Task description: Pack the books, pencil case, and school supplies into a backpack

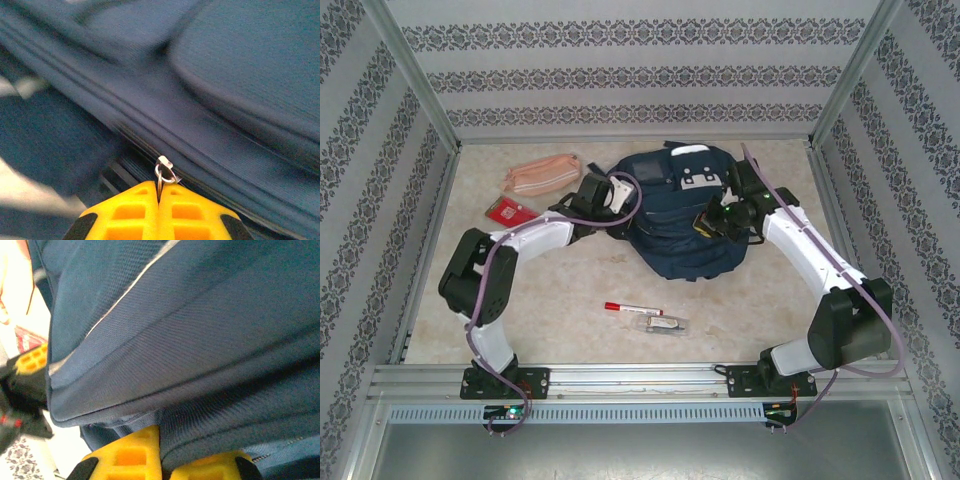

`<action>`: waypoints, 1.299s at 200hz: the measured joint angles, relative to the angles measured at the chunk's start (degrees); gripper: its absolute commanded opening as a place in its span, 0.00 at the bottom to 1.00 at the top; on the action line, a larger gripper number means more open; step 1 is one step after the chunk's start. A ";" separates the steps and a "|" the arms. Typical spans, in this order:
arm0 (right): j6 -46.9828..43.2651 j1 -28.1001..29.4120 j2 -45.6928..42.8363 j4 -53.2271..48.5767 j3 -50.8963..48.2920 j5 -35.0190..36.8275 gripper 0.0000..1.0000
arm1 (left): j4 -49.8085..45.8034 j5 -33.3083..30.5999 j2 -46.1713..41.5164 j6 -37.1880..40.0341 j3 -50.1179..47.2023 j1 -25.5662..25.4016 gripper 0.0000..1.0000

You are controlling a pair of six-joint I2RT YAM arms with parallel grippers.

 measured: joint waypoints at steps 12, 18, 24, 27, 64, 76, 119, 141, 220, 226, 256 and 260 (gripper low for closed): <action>-2.73 -0.94 -0.02 -1.49 1.16 -0.11 0.00 | -0.33 1.14 3.17 0.37 2.25 1.68 0.00; -4.00 -1.14 -0.02 -1.31 1.68 -0.26 0.00 | -0.50 2.03 4.59 0.46 3.43 1.92 0.00; -5.03 -1.14 0.00 -1.31 2.10 -0.20 0.00 | -0.72 2.58 5.77 0.61 4.68 1.92 0.00; -5.44 -1.14 -0.02 -1.36 2.27 -0.22 0.00 | -1.01 2.82 6.29 0.63 5.35 1.92 0.00; -8.70 -2.21 -0.02 -2.71 4.07 -0.22 0.00 | -2.43 4.00 10.54 1.44 12.57 1.90 0.07; -9.07 -2.23 -0.02 -3.15 4.11 -0.04 0.16 | -2.54 4.33 10.86 1.68 13.33 1.90 0.25; -11.56 -2.19 -1.46 -8.85 4.02 3.39 0.40 | -2.58 4.28 8.61 0.83 8.22 4.42 0.49; -14.60 -1.18 -2.16 -10.01 3.02 5.31 0.46 | -4.31 5.01 4.96 -1.03 4.74 5.31 0.51; -34.10 19.08 -7.74 -8.92 2.36 32.30 0.98 | -26.05 4.35 -10.51 -14.62 6.25 5.46 0.60; -35.60 19.63 -8.17 -8.61 2.51 34.01 0.98 | -27.50 3.45 -11.61 -15.58 5.77 5.57 0.60; -40.04 19.63 -10.47 -6.10 1.66 39.30 0.98 | -33.48 -0.31 -17.46 -19.78 2.08 10.12 0.63; -40.26 19.63 -11.21 -5.38 0.90 39.87 0.98 | -34.03 -0.92 -17.81 -20.13 1.86 11.04 0.63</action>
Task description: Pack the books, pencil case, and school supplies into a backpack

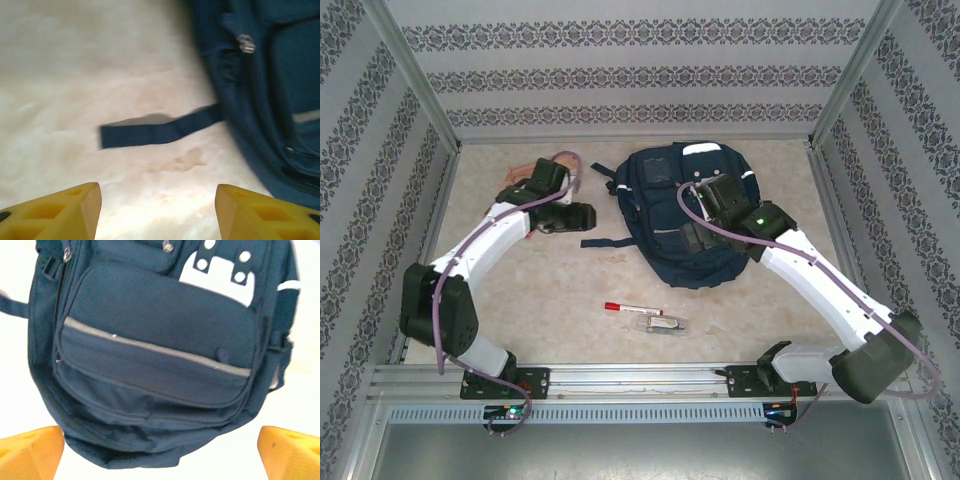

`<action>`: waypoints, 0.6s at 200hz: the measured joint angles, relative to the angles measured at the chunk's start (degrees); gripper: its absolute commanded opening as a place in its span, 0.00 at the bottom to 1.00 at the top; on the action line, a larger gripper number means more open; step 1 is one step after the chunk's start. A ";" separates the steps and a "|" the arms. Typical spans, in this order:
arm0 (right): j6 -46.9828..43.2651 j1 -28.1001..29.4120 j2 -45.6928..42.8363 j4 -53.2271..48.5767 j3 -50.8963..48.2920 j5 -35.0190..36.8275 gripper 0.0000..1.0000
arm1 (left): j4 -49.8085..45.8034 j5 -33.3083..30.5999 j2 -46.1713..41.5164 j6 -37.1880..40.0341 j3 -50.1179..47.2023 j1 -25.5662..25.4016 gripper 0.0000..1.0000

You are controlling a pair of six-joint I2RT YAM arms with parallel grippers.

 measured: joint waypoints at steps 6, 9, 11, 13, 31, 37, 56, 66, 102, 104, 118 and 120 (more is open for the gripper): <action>-0.24 0.00 -0.94 0.63 -0.96 0.52 0.98 | -0.74 -0.83 -0.28 -0.59 -0.20 1.49 0.63; -0.35 0.00 -1.51 0.96 -1.49 0.74 0.98 | -1.09 -1.27 -0.31 -0.87 -0.24 2.45 0.63; -0.39 0.00 -1.70 1.05 -1.68 0.81 0.98 | -1.20 -1.46 -0.31 -0.98 -0.24 2.78 0.63; -0.46 -0.02 -1.97 1.20 -1.95 0.90 0.98 | -1.27 -1.77 -0.26 -1.14 -0.24 3.26 0.63; -0.24 -0.11 -2.84 1.81 -3.17 1.49 0.98 | -1.62 -3.23 1.38 -2.34 -0.13 7.17 0.63; 0.28 -0.11 -2.71 1.88 -3.41 1.70 0.98 | -1.70 -3.61 2.49 -2.71 0.15 8.13 0.63; 1.97 -0.11 -2.32 2.51 -4.83 1.49 0.98 | -1.57 -5.29 7.02 -3.87 1.64 9.92 0.63; 2.80 -0.11 -2.16 2.95 -5.75 0.35 0.98 | -1.25 -6.38 9.46 -4.44 2.40 10.47 0.64; 5.79 -0.11 -2.12 5.18 -9.05 -4.52 0.97 | 1.16 -8.74 20.74 -8.07 8.04 13.70 0.63; 5.95 -0.11 -2.12 5.25 -9.18 -4.76 0.96 | 1.44 -8.76 21.29 -8.24 8.26 13.94 0.63; 6.71 -0.11 -2.12 5.90 -9.51 -6.62 0.94 | 2.67 -9.84 24.28 -9.14 9.53 15.21 0.63; 6.80 -0.11 -2.10 6.03 -9.51 -6.91 0.94 | 2.75 -10.16 24.63 -9.22 9.68 15.39 0.63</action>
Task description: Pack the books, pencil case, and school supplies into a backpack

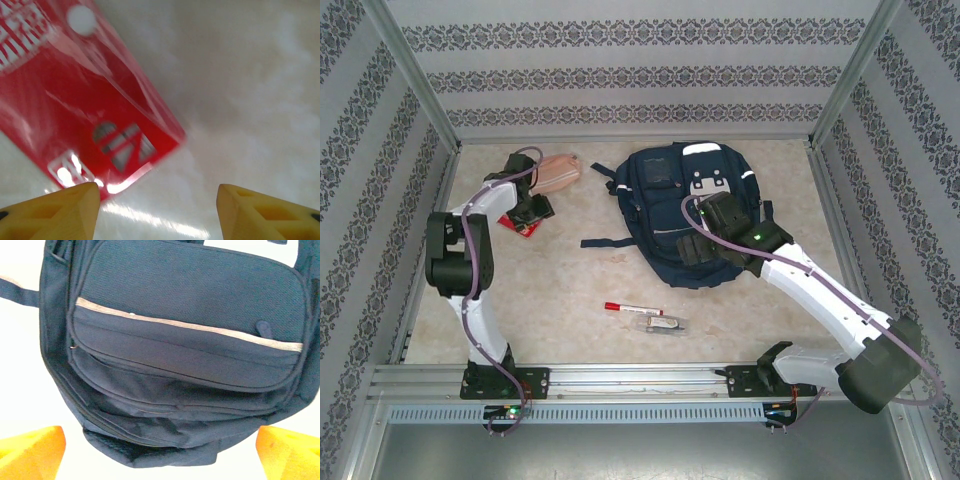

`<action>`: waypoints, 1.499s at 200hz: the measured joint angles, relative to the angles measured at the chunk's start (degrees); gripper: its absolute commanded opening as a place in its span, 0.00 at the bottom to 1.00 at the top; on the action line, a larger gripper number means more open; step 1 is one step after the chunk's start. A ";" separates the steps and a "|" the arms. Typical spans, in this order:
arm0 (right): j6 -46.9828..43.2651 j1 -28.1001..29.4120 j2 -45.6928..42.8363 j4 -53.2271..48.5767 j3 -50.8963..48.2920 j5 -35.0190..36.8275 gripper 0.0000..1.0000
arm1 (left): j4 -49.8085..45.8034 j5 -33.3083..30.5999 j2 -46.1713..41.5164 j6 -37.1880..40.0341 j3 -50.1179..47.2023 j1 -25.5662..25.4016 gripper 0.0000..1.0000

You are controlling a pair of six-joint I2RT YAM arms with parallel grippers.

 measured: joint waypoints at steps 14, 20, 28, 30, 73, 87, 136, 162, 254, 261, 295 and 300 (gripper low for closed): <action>0.46 0.00 0.02 0.96 0.00 -1.66 0.93 | 0.37 -1.75 2.08 -0.42 1.38 0.50 0.63; 0.70 0.02 0.02 1.38 0.00 -2.23 0.93 | 0.46 -2.38 2.75 -0.57 1.95 0.57 0.63; 1.11 0.02 0.02 1.79 -0.07 -2.97 0.93 | 0.61 -3.15 3.76 -0.83 2.64 0.72 0.63; 1.16 0.02 0.02 1.97 -0.07 -3.10 0.93 | 0.63 -3.23 3.93 -0.87 2.78 0.72 0.63; 1.84 0.02 1.11 3.02 -0.07 -5.66 0.91 | 6.16 -3.52 1.62 -4.44 -2.84 0.79 0.62; 2.56 0.02 1.49 3.06 -0.07 -7.06 0.91 | 10.10 -2.62 -1.90 -5.75 -8.44 0.76 0.61; 4.59 0.31 6.86 3.04 2.82 -16.41 0.88 | 13.42 0.04 -17.14 -7.65 -27.08 -3.50 0.61; 7.02 1.22 10.25 4.04 5.05 -22.29 0.83 | 12.35 0.96 -24.85 -9.81 -34.47 -10.27 0.61; 15.10 11.32 33.57 13.75 16.70 -38.01 0.57 | -6.73 7.19 -48.74 -13.99 -29.79 -8.70 0.57; 15.08 11.69 36.33 14.36 19.28 -39.21 0.55 | -6.71 7.98 -48.68 -13.88 -30.34 -5.86 0.55; 15.06 13.07 50.47 17.62 33.55 -42.82 0.53 | -3.54 16.13 -37.97 -13.90 -34.86 4.04 0.52; 15.10 13.20 52.43 18.08 35.56 -42.93 0.53 | -2.95 16.85 -36.15 -13.90 -35.26 4.44 0.52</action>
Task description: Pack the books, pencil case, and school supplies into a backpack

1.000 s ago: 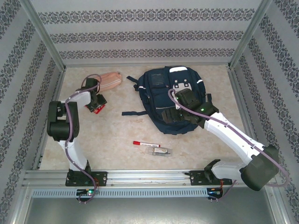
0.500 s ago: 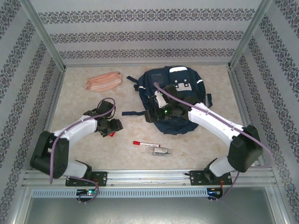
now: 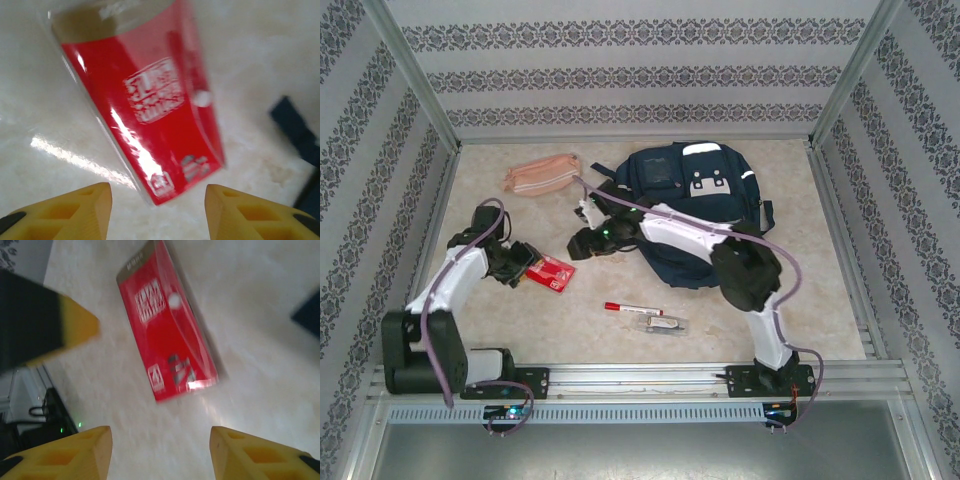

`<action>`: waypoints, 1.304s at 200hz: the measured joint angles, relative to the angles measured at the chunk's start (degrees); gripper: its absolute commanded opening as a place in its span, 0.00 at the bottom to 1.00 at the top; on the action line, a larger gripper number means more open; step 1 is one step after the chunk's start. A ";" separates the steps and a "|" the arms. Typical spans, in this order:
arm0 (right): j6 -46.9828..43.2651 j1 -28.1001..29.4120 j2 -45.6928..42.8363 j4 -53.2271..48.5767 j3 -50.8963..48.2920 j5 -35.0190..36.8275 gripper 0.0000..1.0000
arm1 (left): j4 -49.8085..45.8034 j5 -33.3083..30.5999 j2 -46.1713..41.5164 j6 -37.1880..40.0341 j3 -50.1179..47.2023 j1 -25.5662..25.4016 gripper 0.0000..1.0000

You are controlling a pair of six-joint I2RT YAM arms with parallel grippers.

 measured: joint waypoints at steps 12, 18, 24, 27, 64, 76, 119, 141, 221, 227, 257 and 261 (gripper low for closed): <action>0.00 0.35 3.85 0.44 3.76 -0.07 0.51 | 1.66 0.83 3.41 0.00 -0.87 0.20 0.51; -0.02 0.52 5.57 0.42 5.46 -0.04 0.51 | 2.19 0.94 4.52 0.00 -1.03 0.20 0.51; -0.07 0.72 7.15 0.35 6.91 0.13 0.51 | 2.75 0.96 5.57 0.00 -1.07 0.20 0.51; -0.07 0.72 7.82 0.28 7.58 0.24 0.51 | 2.97 0.98 5.90 0.00 -1.07 0.20 0.51; -0.50 1.20 13.92 -1.44 12.09 0.74 0.51 | 6.73 -0.59 9.60 0.00 -2.38 0.20 0.47; -0.50 1.33 15.06 -1.90 12.57 0.59 0.51 | 7.06 -0.96 9.60 0.09 -2.60 0.26 0.47; -0.92 2.25 16.11 -2.67 13.44 -0.22 0.51 | 5.62 -0.68 11.78 1.95 -1.42 0.42 0.45; -0.15 2.71 16.33 -3.30 13.46 -2.51 0.49 | 4.20 -0.52 13.16 3.26 -0.28 0.42 0.43; 13.55 2.43 17.35 3.04 10.58 -11.78 0.41 | 5.99 2.21 11.50 4.44 -2.84 1.66 0.13; 14.84 2.29 17.35 4.07 10.19 -12.26 0.40 | 5.92 2.21 11.50 4.57 -2.82 1.70 0.13; 21.00 1.66 17.31 8.81 7.89 -14.43 0.31 | 6.10 2.19 11.23 4.83 -3.04 1.68 0.12; 21.29 1.60 17.31 9.29 7.65 -14.64 0.29 | 6.21 2.19 11.15 4.83 -3.10 1.70 0.12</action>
